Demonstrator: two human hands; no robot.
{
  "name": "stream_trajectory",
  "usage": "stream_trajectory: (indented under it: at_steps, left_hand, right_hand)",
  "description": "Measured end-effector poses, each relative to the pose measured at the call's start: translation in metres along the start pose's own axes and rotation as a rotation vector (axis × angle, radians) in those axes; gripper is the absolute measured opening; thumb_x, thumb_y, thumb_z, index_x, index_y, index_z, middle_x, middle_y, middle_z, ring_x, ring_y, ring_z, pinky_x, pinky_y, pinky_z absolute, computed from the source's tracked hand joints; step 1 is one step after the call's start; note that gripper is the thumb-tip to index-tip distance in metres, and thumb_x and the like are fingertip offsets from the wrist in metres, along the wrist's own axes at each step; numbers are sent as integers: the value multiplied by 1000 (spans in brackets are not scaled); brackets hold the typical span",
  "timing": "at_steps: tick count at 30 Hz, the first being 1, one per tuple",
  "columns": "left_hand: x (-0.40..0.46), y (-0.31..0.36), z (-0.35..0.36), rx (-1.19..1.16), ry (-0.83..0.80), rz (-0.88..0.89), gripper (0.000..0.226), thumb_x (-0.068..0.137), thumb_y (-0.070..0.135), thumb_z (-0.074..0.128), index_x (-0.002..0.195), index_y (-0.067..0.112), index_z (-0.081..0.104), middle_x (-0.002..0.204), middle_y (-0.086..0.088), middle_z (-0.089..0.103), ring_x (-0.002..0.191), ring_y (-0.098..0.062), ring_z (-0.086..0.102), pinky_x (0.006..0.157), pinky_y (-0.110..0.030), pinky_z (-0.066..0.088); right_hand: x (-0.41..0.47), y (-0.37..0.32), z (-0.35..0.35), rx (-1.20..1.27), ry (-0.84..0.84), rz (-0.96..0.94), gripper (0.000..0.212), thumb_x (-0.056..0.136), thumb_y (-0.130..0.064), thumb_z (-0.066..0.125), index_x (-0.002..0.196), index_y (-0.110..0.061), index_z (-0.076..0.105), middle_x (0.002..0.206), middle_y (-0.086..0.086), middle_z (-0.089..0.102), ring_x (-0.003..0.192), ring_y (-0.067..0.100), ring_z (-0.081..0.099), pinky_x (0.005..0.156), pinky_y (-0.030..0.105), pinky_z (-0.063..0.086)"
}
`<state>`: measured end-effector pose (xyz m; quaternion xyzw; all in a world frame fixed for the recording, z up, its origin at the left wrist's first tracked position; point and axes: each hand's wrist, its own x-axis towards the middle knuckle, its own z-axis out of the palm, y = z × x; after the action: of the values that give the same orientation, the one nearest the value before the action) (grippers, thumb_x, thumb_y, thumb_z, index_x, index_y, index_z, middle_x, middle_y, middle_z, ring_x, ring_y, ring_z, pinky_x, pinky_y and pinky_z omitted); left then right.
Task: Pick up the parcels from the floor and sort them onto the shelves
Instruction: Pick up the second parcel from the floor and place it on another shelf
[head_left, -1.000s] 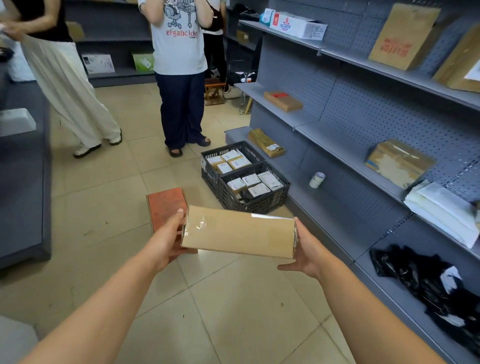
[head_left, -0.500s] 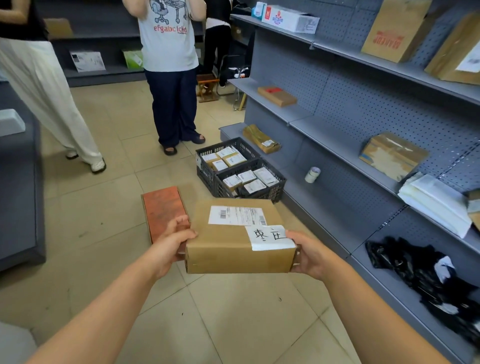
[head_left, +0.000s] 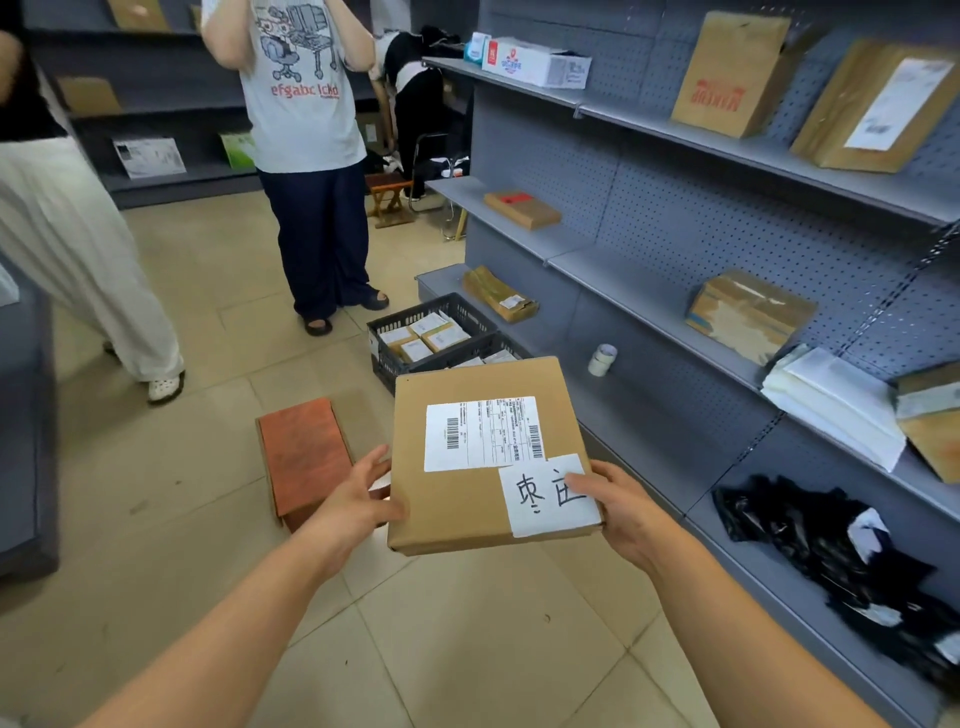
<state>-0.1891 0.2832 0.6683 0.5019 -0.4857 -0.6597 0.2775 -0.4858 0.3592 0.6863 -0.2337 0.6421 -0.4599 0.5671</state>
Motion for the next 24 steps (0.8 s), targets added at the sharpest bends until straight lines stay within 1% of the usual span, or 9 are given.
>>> stream_trajectory:
  at_steps: [3,5,8,10,13,15,17,22,24]
  left_hand:
    - [5,4,16,117,6,-10,101,68,1,72,146,23,12,151,-4,30,130,-19,36,109,-46,32]
    - [12,17,27,293,110,37,105,68,13,77,147,23,8,155,-8,19,140,-25,21,112,-42,24]
    - [21,48,39,671,318,203,100,71,23,76,147,24,11,157,-5,6,142,-30,3,114,-45,11]
    - [29,66,40,765,327,294,96,71,26,74,146,26,14,157,0,7,142,-30,2,114,-44,10]
    - [39,84,39,876,187,300,84,71,35,72,142,26,27,151,-3,29,138,-24,21,110,-36,24]
    - [37,95,44,790,21,248,65,76,31,69,134,26,39,130,-1,51,111,-15,51,87,-17,42]
    - [32,104,53,743,-122,217,42,82,21,65,119,28,46,103,10,58,89,-7,58,63,-6,41]
    - [44,112,66,660,-335,146,36,84,25,63,115,32,46,109,21,52,99,2,52,75,-12,40]
    - [57,111,70,591,-456,69,50,74,38,71,118,33,49,119,17,56,106,-3,56,82,-18,42]
  right_hand:
    - [-1,-8,-19,33,33,-30,60,72,-6,75,125,-9,47,105,14,70,86,29,70,65,36,54]
    - [-3,-16,-31,20,34,-60,67,64,-6,79,124,-10,49,107,12,69,86,29,69,64,36,53]
    - [-8,-29,-48,-9,6,-108,55,71,0,73,121,-11,52,112,10,66,89,30,67,69,38,52]
    - [-11,-37,-58,-18,-30,-123,51,73,2,71,118,-12,53,114,11,65,89,30,67,72,39,53]
    - [-15,-46,-69,-27,-58,-137,52,69,2,73,115,-15,55,117,12,63,87,29,68,72,39,54]
    - [-19,-49,-76,-38,-65,-145,56,69,1,73,119,-15,54,119,12,62,89,30,68,72,40,54]
    - [-24,-52,-85,-50,-65,-156,58,68,0,73,120,-17,54,120,12,62,92,31,68,75,41,54]
    - [-40,-52,-106,-34,-60,-159,58,67,4,70,120,-16,54,114,9,65,87,28,70,71,39,58]
    - [-46,-50,-113,-10,-25,-158,49,74,12,63,116,-14,56,110,10,66,83,27,71,67,38,60]
